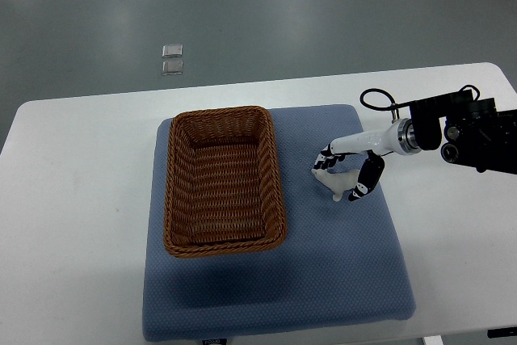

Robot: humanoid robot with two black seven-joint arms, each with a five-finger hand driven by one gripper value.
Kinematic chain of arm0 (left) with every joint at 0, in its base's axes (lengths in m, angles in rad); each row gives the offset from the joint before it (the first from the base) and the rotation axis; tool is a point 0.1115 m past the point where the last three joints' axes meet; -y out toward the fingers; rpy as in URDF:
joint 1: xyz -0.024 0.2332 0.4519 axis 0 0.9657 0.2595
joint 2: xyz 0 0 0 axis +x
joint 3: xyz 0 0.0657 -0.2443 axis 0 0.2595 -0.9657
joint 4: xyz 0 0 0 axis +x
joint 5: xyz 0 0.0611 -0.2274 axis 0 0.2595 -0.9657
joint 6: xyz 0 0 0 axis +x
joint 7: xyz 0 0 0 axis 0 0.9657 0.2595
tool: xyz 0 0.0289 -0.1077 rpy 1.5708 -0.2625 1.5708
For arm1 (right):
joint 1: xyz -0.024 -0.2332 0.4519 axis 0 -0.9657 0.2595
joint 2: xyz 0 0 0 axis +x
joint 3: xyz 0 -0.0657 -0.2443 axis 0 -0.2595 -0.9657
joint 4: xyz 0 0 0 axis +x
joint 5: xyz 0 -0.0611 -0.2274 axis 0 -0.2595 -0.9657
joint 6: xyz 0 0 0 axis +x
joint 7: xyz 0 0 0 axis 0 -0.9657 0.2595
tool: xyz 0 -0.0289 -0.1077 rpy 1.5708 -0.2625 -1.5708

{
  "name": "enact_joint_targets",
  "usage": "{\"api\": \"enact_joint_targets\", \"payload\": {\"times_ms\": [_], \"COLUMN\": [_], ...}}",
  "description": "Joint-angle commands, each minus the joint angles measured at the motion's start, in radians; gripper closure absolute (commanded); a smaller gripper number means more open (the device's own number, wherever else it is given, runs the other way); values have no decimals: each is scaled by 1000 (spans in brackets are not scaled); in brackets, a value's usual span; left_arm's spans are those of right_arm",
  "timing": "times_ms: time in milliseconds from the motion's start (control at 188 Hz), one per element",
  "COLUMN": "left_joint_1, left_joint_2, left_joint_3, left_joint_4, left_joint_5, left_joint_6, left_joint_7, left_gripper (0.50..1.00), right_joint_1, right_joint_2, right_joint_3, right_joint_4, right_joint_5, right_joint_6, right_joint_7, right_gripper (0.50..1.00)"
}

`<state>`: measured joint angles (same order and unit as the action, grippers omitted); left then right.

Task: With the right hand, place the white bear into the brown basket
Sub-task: 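Close the right hand's fingers around the white polar bear, then lift the bear with the right hand and carry it over the basket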

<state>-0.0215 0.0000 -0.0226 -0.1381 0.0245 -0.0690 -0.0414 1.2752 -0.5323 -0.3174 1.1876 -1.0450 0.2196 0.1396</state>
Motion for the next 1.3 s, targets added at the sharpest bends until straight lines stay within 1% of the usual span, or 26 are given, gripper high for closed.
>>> {"api": "enact_joint_targets", "payload": {"times_ms": [0, 91, 139, 181, 219, 256, 325, 368, 384, 400, 405, 432, 437, 443, 448, 453, 459, 464, 469, 475, 480, 789, 981, 1115, 1216, 1296], "left_joint_1": [0, 0, 0, 0, 0, 0, 0, 0, 0, 0, 0, 0, 0, 0, 0, 0, 0, 0, 0, 0, 0, 0, 0, 0, 0, 0], "left_joint_2": [0, 0, 0, 0, 0, 0, 0, 0, 0, 0, 0, 0, 0, 0, 0, 0, 0, 0, 0, 0, 0, 0, 0, 0, 0, 0], "left_joint_3": [0, 0, 0, 0, 0, 0, 0, 0, 0, 0, 0, 0, 0, 0, 0, 0, 1, 1, 0, 0, 0, 1, 1, 1, 1, 1], "left_joint_4": [0, 0, 0, 0, 0, 0, 0, 0, 2, 0, 0, 0, 0, 0, 0, 0, 0, 0, 0, 0, 0, 0, 0, 0, 0, 0], "left_joint_5": [0, 0, 0, 0, 0, 0, 0, 0, 0, 0, 0, 0, 0, 0, 0, 0, 0, 0, 0, 0, 0, 0, 0, 0, 0, 0], "left_joint_6": [0, 0, 0, 0, 0, 0, 0, 0, 0, 0, 0, 0, 0, 0, 0, 0, 0, 0, 0, 0, 0, 0, 0, 0, 0, 0], "left_joint_7": [0, 0, 0, 0, 0, 0, 0, 0, 0, 0, 0, 0, 0, 0, 0, 0, 0, 0, 0, 0, 0, 0, 0, 0, 0, 0], "left_gripper": [500, 500, 500, 500, 500, 500, 500, 500, 500, 500, 500, 500, 500, 500, 500, 500, 500, 500, 500, 500, 500, 500, 500, 500, 500, 500], "right_joint_1": [-2, -10, -13, -14, -16, -17, -19, -19, -19, -19, -19, -19, -19, -19, -17, -17, -17, -17, -17, -17, -17, 0, 116, 205, 268, 306], "right_joint_2": [0, 0, 0, 0, 0, 0, 0, 2, 2, 2, 3, 5, 6, 6, 8, 8, 8, 8, 9, 9, 9, -26, -32, 0, 77, 144], "right_joint_3": [0, 0, 0, 0, 0, 0, 0, 0, 0, 0, 0, 0, 0, 0, 0, 0, 0, 0, 0, 0, 0, 41, 44, 44, 44, 44], "right_joint_4": [-3, -13, -14, -14, -14, -13, -14, -13, -13, -13, -13, -14, -14, -14, -14, -14, -13, -13, -14, -14, -14, -13, -17, -22, -43, -88], "right_joint_5": [-3, -4, -12, -13, -16, -18, -18, -18, -18, -20, -20, -20, -21, -21, -21, -21, -23, -23, -24, -24, -26, -27, -35, -38, -39, -39], "right_joint_6": [-2, -3, -3, -3, -3, -3, -2, -2, -2, -2, -2, -2, -2, -2, -2, -2, -2, -2, -2, -2, -2, 7, 12, 12, 10, 6], "right_joint_7": [0, 0, 0, 0, 0, 0, 0, 0, 0, 0, 0, 0, 0, 0, 0, 0, 0, 0, 0, 0, 0, 2, 2, 2, 2, 2], "right_gripper": [695, 707, 738, 746, 775, 791, 846, 865, 887, 897, 912, 936, 948, 948, 961, 961, 973, 973, 987, 987, 999, 1000, 1000, 1000, 1000, 1000]}}
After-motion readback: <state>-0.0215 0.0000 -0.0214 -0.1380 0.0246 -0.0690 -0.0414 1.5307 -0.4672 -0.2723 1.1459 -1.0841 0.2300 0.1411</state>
